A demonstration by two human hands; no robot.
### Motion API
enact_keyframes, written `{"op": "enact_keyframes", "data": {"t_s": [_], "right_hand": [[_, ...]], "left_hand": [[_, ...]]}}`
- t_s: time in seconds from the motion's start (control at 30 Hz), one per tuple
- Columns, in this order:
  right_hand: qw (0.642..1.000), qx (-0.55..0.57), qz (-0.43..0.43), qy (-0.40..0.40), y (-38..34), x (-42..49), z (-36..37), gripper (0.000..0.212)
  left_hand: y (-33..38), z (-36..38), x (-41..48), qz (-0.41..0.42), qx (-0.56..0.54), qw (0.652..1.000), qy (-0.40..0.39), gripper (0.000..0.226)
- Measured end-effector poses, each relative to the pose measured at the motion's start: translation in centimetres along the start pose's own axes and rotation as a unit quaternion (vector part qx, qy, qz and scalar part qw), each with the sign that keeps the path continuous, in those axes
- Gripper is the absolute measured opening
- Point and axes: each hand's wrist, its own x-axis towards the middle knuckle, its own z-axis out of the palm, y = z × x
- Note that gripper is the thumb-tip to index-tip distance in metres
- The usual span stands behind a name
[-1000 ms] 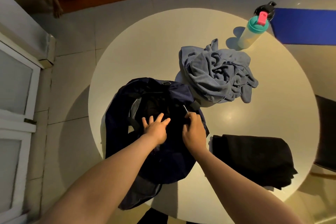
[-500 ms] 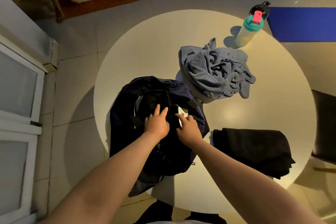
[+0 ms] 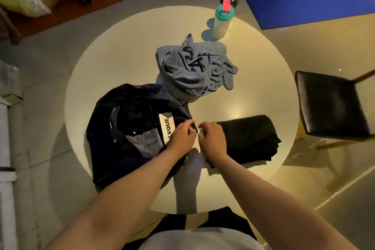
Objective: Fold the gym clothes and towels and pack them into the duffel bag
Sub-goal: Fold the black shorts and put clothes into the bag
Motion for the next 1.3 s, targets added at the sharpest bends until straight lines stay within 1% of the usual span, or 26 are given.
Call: {"op": "enact_keyframes", "data": {"t_s": [0.1, 0.2, 0.23, 0.3, 0.37, 0.43, 0.53, 0.63, 0.77, 0.83, 0.87, 0.93, 0.97, 1.1, 1.23, 1.3], "right_hand": [[0.998, -0.013, 0.048, 0.025, 3.8, -0.6, -2.8, 0.025], [0.994, -0.053, 0.089, 0.044, 8.0, -1.0, -5.3, 0.034], [0.992, -0.077, 0.096, 0.028, 9.2, -0.9, -5.8, 0.040], [0.988, -0.101, 0.103, -0.047, 11.0, -0.7, -6.3, 0.052], [0.981, -0.094, 0.101, -0.133, 12.3, -0.5, -6.2, 0.056], [0.975, -0.093, 0.086, -0.183, 13.1, -0.5, -6.1, 0.057], [0.973, -0.106, 0.055, -0.197, 13.6, -0.5, -6.3, 0.057], [0.972, -0.111, 0.038, -0.201, 14.0, -0.7, -6.7, 0.057], [0.970, -0.094, 0.026, -0.223, 14.6, -1.2, -7.2, 0.056], [0.974, -0.081, 0.011, -0.209, 14.8, -1.3, -7.5, 0.052], [0.979, -0.078, 0.006, -0.191, 14.9, -1.5, -7.7, 0.050], [0.987, -0.075, 0.010, -0.144, 15.2, -1.8, -7.9, 0.046], [0.988, -0.074, 0.015, -0.136, 15.2, -1.9, -8.0, 0.046], [0.983, -0.077, 0.006, -0.168, 14.8, -2.4, -8.0, 0.049], [0.981, -0.103, 0.014, -0.163, 13.9, -2.6, -8.3, 0.050], [0.981, -0.128, -0.015, -0.142, 13.2, -2.7, -8.5, 0.049]], "left_hand": [[1.7, 3.3, -0.1, -0.020, -0.005, 0.999, -0.051, 0.050], [3.5, 6.6, -0.2, -0.062, -0.048, 0.994, -0.075, 0.071], [4.1, 7.6, -0.2, -0.080, -0.053, 0.992, -0.077, 0.076], [5.2, 9.5, -0.3, -0.116, -0.046, 0.990, -0.060, 0.081], [5.8, 10.6, -0.1, -0.144, -0.039, 0.989, -0.016, 0.084], [6.1, 11.2, 0.2, -0.171, -0.042, 0.984, 0.019, 0.086], [6.1, 11.4, 0.6, -0.196, -0.038, 0.979, 0.048, 0.078], [6.4, 11.9, 0.2, -0.186, -0.052, 0.978, 0.077, 0.063], [6.7, 13.1, -1.1, -0.157, -0.089, 0.979, 0.096, 0.047], [6.7, 13.5, -1.7, -0.141, -0.106, 0.978, 0.113, 0.040], [6.8, 13.5, -2.2, -0.137, -0.119, 0.976, 0.119, 0.038], [6.9, 13.2, -3.0, -0.133, -0.148, 0.971, 0.133, 0.034], [6.9, 13.0, -3.4, -0.138, -0.161, 0.967, 0.138, 0.034], [6.8, 11.9, -4.4, -0.155, -0.196, 0.956, 0.153, 0.032], [6.6, 10.3, -5.2, -0.136, -0.215, 0.953, 0.166, 0.026], [6.7, 9.4, -5.5, -0.120, -0.230, 0.952, 0.162, 0.024]]}}
